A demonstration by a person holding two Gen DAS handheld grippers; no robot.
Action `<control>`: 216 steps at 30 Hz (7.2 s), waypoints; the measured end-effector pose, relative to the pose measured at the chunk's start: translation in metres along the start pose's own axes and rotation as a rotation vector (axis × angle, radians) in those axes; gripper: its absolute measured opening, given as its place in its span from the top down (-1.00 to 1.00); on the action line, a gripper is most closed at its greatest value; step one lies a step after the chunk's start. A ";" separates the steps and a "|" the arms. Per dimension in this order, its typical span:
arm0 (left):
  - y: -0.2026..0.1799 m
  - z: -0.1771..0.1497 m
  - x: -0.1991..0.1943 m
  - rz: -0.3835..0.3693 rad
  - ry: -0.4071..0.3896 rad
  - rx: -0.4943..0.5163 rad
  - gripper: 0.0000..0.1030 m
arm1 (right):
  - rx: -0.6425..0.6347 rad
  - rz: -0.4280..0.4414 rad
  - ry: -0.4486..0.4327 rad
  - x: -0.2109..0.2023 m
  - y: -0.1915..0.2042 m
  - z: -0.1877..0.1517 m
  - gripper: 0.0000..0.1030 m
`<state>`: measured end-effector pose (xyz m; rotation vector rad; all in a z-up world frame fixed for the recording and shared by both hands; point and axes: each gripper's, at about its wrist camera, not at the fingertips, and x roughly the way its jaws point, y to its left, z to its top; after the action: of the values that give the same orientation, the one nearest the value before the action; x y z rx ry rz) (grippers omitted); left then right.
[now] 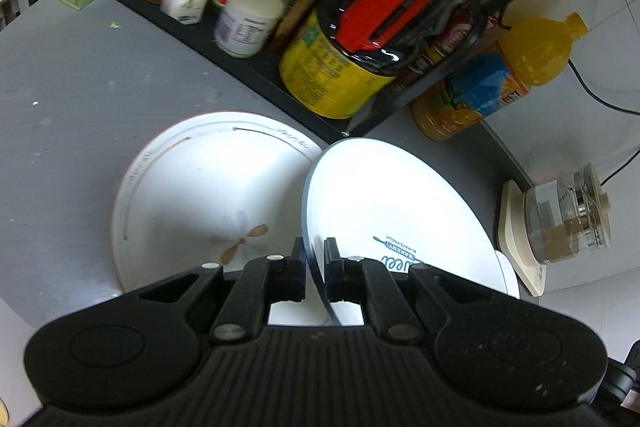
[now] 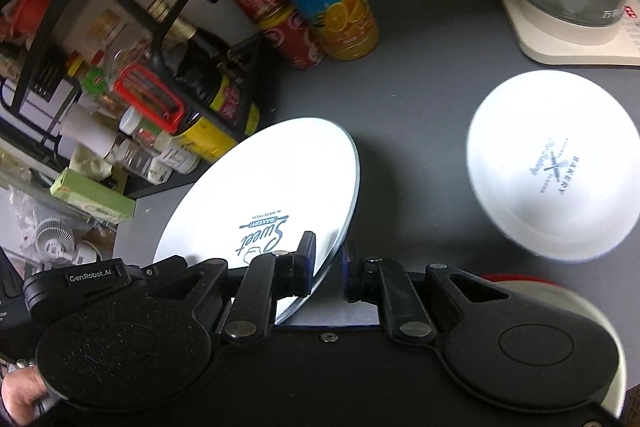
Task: Organize plates and bowls
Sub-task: 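Carry the 'Sweet' plate over the flower-pattern plate and lower it on top, then open both grippers and withdraw from the stacked plates, then move both tools to the small white 'BAKERY' plate by the kettle and grasp its rim, then lift the 'BAKERY' plate and carry it over the plate stack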
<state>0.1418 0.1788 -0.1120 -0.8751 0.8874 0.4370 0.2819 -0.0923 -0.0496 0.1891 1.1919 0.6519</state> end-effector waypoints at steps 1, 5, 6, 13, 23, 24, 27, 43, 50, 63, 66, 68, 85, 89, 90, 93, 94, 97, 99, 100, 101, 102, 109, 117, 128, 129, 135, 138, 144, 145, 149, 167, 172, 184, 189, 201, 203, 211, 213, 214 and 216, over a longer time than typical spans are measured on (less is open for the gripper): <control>0.003 0.000 -0.002 0.002 -0.002 -0.005 0.89 | -0.005 0.002 0.002 0.001 0.003 -0.001 0.75; 0.015 0.001 -0.008 0.013 -0.008 -0.024 0.88 | -0.027 0.010 0.014 0.007 0.013 -0.004 0.75; 0.018 0.001 -0.009 0.017 -0.008 -0.028 0.88 | -0.035 0.010 0.017 0.008 0.016 -0.005 0.76; 0.040 -0.004 -0.013 0.043 -0.004 -0.062 0.88 | -0.081 0.011 0.051 0.021 0.033 -0.012 0.76; 0.066 -0.006 -0.015 0.060 0.001 -0.108 0.87 | -0.128 0.010 0.089 0.038 0.051 -0.017 0.76; 0.068 -0.006 -0.015 0.063 0.001 -0.111 0.87 | -0.134 0.009 0.093 0.040 0.053 -0.018 0.75; 0.075 -0.007 -0.015 0.071 0.002 -0.119 0.87 | -0.152 0.007 0.103 0.044 0.059 -0.021 0.75; 0.085 -0.006 -0.008 0.097 0.023 -0.119 0.87 | -0.142 -0.030 0.146 0.063 0.062 -0.027 0.81; 0.089 -0.007 0.000 0.106 0.067 -0.134 0.83 | -0.115 -0.058 0.161 0.071 0.058 -0.032 0.84; 0.088 0.007 -0.012 0.124 0.077 -0.104 0.80 | -0.089 -0.077 0.159 0.078 0.057 -0.032 0.86; 0.088 0.014 -0.016 0.127 0.055 -0.094 0.76 | -0.079 -0.079 0.158 0.079 0.056 -0.031 0.86; 0.089 0.018 -0.015 0.139 0.047 -0.082 0.66 | -0.078 -0.080 0.158 0.081 0.057 -0.030 0.85; 0.108 0.022 0.010 0.139 0.051 -0.142 0.39 | -0.075 -0.086 0.188 0.096 0.059 -0.030 0.82; 0.107 0.025 0.009 0.117 0.041 -0.129 0.59 | -0.073 -0.086 0.192 0.099 0.060 -0.030 0.82; 0.108 0.025 0.009 0.109 0.041 -0.138 0.65 | -0.073 -0.087 0.193 0.099 0.060 -0.030 0.81; 0.104 0.027 0.011 0.125 0.036 -0.129 0.65 | -0.060 -0.083 0.198 0.100 0.059 -0.029 0.78; 0.103 0.027 0.011 0.132 0.037 -0.121 0.65 | -0.055 -0.083 0.197 0.099 0.058 -0.029 0.72; 0.098 0.031 0.011 0.160 0.050 -0.089 0.64 | -0.048 -0.068 0.185 0.091 0.059 -0.025 0.66; 0.092 0.035 0.005 0.184 0.036 -0.067 0.56 | -0.050 -0.050 0.177 0.084 0.061 -0.021 0.49; 0.089 0.036 0.002 0.186 0.029 -0.058 0.56 | -0.054 -0.051 0.170 0.081 0.062 -0.020 0.35; 0.085 0.038 0.000 0.178 0.028 -0.047 0.55 | -0.062 -0.049 0.159 0.076 0.063 -0.018 0.28; 0.082 0.040 -0.002 0.169 0.030 -0.040 0.51 | -0.067 -0.044 0.151 0.073 0.064 -0.017 0.12; 0.036 0.044 -0.009 0.167 -0.007 0.083 -0.16 | -0.065 -0.058 0.064 0.044 0.055 -0.002 -0.35; -0.022 0.038 0.003 0.139 0.017 0.198 -0.41 | 0.015 -0.083 -0.049 0.004 0.012 0.017 -0.88; -0.099 0.019 0.032 0.069 0.065 0.341 -0.41 | 0.137 -0.129 -0.147 -0.042 -0.048 0.021 -0.92; -0.105 0.018 0.036 0.063 0.071 0.353 -0.41 | 0.150 -0.140 -0.154 -0.045 -0.054 0.021 -0.93; -0.142 0.006 0.058 0.020 0.115 0.426 -0.41 | 0.223 -0.186 -0.187 -0.060 -0.084 0.016 -0.99; -0.158 0.000 0.070 0.005 0.137 0.458 -0.41 | 0.253 -0.204 -0.190 -0.064 -0.098 0.013 -0.99; -0.186 -0.012 0.094 -0.024 0.194 0.516 -0.41 | 0.317 -0.251 -0.196 -0.074 -0.123 0.003 -1.00; -0.190 -0.014 0.098 -0.027 0.204 0.520 -0.41 | 0.327 -0.257 -0.199 -0.075 -0.128 0.000 -1.00; -0.205 -0.023 0.112 -0.043 0.215 0.563 -0.41 | 0.343 -0.305 -0.211 -0.077 -0.140 -0.004 -0.99; -0.237 -0.036 0.187 -0.088 0.353 0.611 0.17 | 0.547 -0.236 -0.179 -0.049 -0.198 -0.020 0.24; -0.239 -0.037 0.200 -0.088 0.387 0.607 0.29 | 0.575 -0.224 -0.167 -0.037 -0.205 -0.022 0.34; -0.241 -0.043 0.216 -0.098 0.422 0.589 0.66 | 0.597 -0.198 -0.163 -0.021 -0.215 -0.020 0.62; -0.236 -0.045 0.220 -0.119 0.424 0.565 0.75 | 0.598 -0.197 -0.156 -0.015 -0.219 -0.017 0.78; -0.239 -0.036 0.199 -0.161 0.394 0.546 0.81 | 0.550 -0.184 -0.201 -0.033 -0.210 -0.007 0.84; -0.239 -0.034 0.193 -0.165 0.377 0.549 0.81 | 0.519 -0.186 -0.212 -0.037 -0.205 -0.003 0.84; -0.233 -0.024 0.163 -0.179 0.325 0.525 0.81 | 0.472 -0.170 -0.243 -0.056 -0.188 0.007 0.83; -0.225 -0.020 0.152 -0.177 0.312 0.507 0.81 | 0.447 -0.162 -0.251 -0.062 -0.180 0.011 0.83; -0.224 -0.018 0.148 -0.177 0.307 0.501 0.81 | 0.433 -0.159 -0.253 -0.065 -0.176 0.013 0.82; -0.219 -0.014 0.135 -0.183 0.290 0.483 0.81 | 0.405 -0.150 -0.254 -0.070 -0.168 0.017 0.82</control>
<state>0.3569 0.0368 -0.1231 -0.5702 1.1077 -0.0711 0.3443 -0.2629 -0.0656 0.5038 1.0686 0.2399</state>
